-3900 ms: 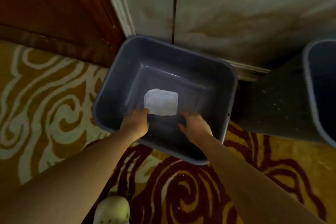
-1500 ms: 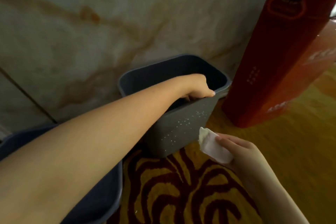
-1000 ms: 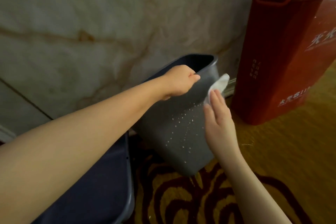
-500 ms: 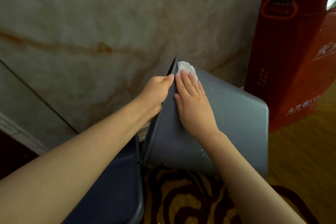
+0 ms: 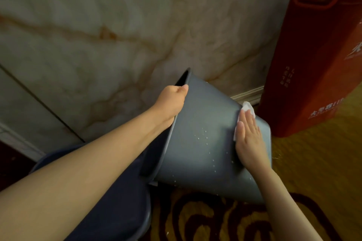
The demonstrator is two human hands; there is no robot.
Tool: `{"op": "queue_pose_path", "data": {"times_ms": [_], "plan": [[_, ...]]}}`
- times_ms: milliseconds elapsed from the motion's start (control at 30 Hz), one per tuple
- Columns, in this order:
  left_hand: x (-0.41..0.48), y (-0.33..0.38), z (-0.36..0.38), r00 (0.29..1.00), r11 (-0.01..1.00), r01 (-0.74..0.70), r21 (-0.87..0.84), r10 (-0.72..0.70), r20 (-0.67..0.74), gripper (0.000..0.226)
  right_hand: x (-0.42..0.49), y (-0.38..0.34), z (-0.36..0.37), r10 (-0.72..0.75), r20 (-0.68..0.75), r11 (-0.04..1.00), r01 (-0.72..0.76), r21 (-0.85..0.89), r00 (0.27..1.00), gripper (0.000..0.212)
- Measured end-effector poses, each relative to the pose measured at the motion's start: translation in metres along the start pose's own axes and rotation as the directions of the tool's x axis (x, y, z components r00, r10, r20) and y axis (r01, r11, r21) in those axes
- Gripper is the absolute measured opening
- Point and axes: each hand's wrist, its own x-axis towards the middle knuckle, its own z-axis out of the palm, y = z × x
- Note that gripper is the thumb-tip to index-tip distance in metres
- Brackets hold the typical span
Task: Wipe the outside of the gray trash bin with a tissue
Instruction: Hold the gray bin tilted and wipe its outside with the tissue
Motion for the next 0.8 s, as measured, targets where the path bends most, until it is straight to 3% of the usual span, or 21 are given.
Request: {"op": "queue_pose_path", "data": {"times_ms": [133, 300, 433, 600, 700, 800], "plan": [[0.008, 0.000, 0.006, 1.000, 1.000, 0.008, -0.018, -0.008, 0.005, 0.017, 0.000, -0.014, 0.002, -0.016, -0.016, 0.990, 0.018, 0.139, 1.000, 0.049], [0.017, 0.001, 0.017, 0.998, 0.996, 0.038, -0.080, -0.042, -0.052, 0.022, -0.029, -0.074, 0.012, -0.284, 0.051, 0.950, 0.274, 0.152, 0.957, 0.048], [0.018, 0.008, 0.018, 0.990, 0.995, 0.078, 0.056, -0.070, -0.124, 0.030, -0.060, -0.105, 0.018, -0.340, 0.119, 0.934, 0.320, 0.158, 0.933, 0.050], [0.018, 0.006, 0.016, 0.988, 0.987, 0.147, 0.062, -0.145, -0.043, 0.027, -0.072, -0.079, 0.019, -0.191, 0.071, 0.982, 0.190, 0.020, 0.979, 0.047], [0.018, 0.003, 0.014, 0.985, 0.984, 0.175, 0.041, -0.174, -0.020, 0.022, -0.075, -0.036, 0.015, 0.055, 0.005, 0.997, -0.055, 0.052, 0.998, 0.046], [0.016, 0.003, 0.013, 0.977, 0.978, 0.210, -0.008, -0.210, 0.021, 0.018, -0.080, 0.000, 0.008, 0.318, -0.031, 0.946, -0.315, 0.073, 0.948, 0.046]]}}
